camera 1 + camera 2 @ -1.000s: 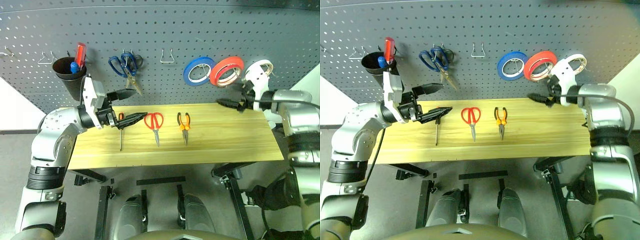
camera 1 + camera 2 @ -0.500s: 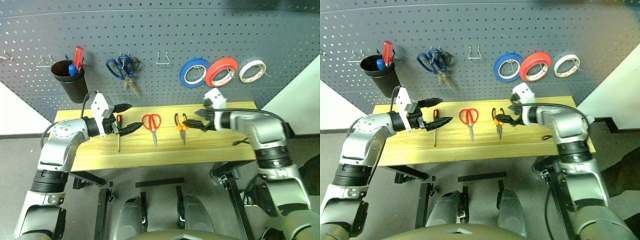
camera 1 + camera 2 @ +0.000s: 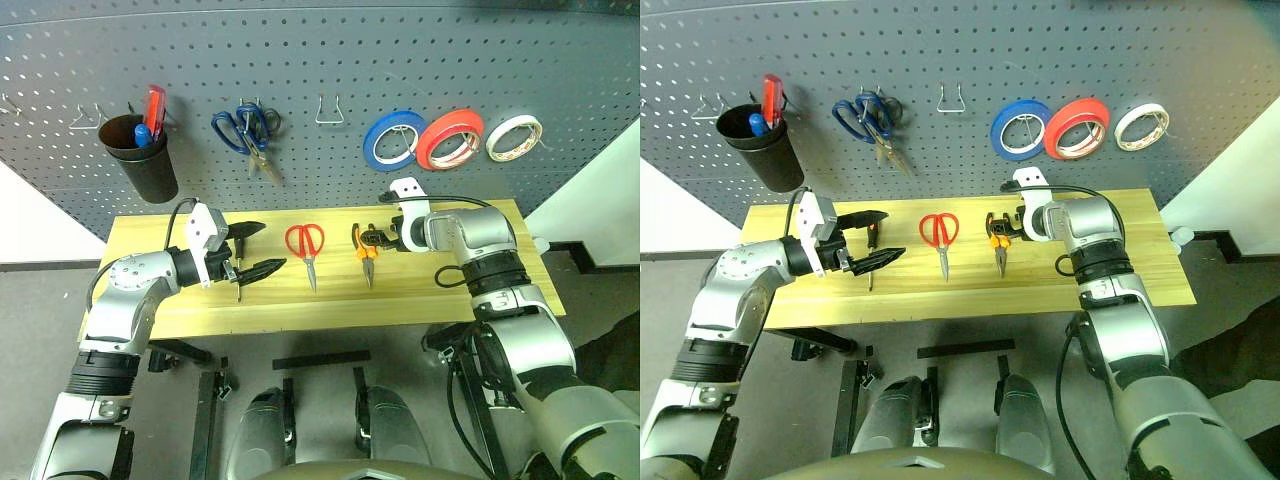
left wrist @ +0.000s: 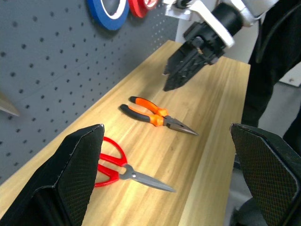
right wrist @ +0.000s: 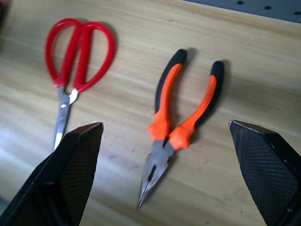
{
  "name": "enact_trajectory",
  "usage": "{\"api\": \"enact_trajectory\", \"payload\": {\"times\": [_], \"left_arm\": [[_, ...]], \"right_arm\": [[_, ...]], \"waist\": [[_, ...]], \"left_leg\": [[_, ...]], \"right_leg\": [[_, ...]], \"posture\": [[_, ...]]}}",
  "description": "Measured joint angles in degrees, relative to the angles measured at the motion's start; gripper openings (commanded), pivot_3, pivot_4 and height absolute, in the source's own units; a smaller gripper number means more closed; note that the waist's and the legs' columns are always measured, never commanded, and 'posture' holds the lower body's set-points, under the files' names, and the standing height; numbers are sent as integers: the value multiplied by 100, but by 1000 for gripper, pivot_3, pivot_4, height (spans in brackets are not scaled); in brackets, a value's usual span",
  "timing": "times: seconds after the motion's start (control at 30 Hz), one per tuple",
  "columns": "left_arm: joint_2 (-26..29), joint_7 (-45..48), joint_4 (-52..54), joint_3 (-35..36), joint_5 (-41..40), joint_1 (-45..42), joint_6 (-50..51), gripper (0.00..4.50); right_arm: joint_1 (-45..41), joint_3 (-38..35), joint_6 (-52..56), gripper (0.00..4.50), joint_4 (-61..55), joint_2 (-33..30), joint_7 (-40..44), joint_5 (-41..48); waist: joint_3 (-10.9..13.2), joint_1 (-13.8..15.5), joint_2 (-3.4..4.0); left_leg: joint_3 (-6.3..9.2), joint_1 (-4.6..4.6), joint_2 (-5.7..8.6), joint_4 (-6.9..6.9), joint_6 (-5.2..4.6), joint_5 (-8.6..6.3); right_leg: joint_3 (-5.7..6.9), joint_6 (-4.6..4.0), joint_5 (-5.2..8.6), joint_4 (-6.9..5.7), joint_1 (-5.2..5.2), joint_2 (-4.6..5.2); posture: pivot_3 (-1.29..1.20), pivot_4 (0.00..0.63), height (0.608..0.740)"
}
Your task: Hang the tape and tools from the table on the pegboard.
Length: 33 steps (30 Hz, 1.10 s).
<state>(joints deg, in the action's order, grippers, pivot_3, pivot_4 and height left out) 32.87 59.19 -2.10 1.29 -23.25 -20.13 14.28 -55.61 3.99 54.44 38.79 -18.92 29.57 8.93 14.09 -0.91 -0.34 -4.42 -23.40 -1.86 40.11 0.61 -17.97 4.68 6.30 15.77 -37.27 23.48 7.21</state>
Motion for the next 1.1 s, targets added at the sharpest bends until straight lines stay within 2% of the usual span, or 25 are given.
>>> {"api": "enact_trajectory", "payload": {"times": [0.23, 0.4, 0.47, 0.7, 1.1], "left_arm": [[14, -69, 45, 0, 6, 6, 74, 4500], [3, -97, -9, -22, 24, -42, 130, 4500], [-35, -128, -2, -37, 24, -97, 156, 4500], [-42, -195, 133, -49, 23, 42, 175, 4500], [-12, -322, 298, -45, 44, 184, 241, 4500]], "right_arm": [[-468, 32, -644, 4490, 1163, 199, -69, -263], [-720, 49, -1120, 4490, 1775, 232, -138, -485], [-854, 48, -1261, 4490, 1922, 240, -178, -563], [-1004, 53, -1618, 4490, 2276, 357, -233, -815], [-1249, 138, -1348, 4490, 2458, 676, -400, -1129]], "waist": [[424, 20, 7], [646, 12, 1], [693, 12, -1], [728, 10, -4], [728, 29, -5]], "left_leg": [[0, -8, -1, -8, -3, -1], [-18, -69, 5, 4, -2, -1], [-24, -69, 5, 2, -2, -1], [-39, -66, 3, 1, -2, -1], [-44, -63, 3, 0, -2, -1]], "right_leg": [[-7, -1, 0, -10, 23, 3], [-2, -1, 0, -65, 117, 19], [7, -1, 0, -71, 124, 23], [10, -1, 0, -73, 129, 32], [11, -2, 0, -74, 129, 37]], "posture": [[74, 422, 732], [82, 441, 732], [88, 444, 732], [107, 443, 732], [138, 417, 732]]}}
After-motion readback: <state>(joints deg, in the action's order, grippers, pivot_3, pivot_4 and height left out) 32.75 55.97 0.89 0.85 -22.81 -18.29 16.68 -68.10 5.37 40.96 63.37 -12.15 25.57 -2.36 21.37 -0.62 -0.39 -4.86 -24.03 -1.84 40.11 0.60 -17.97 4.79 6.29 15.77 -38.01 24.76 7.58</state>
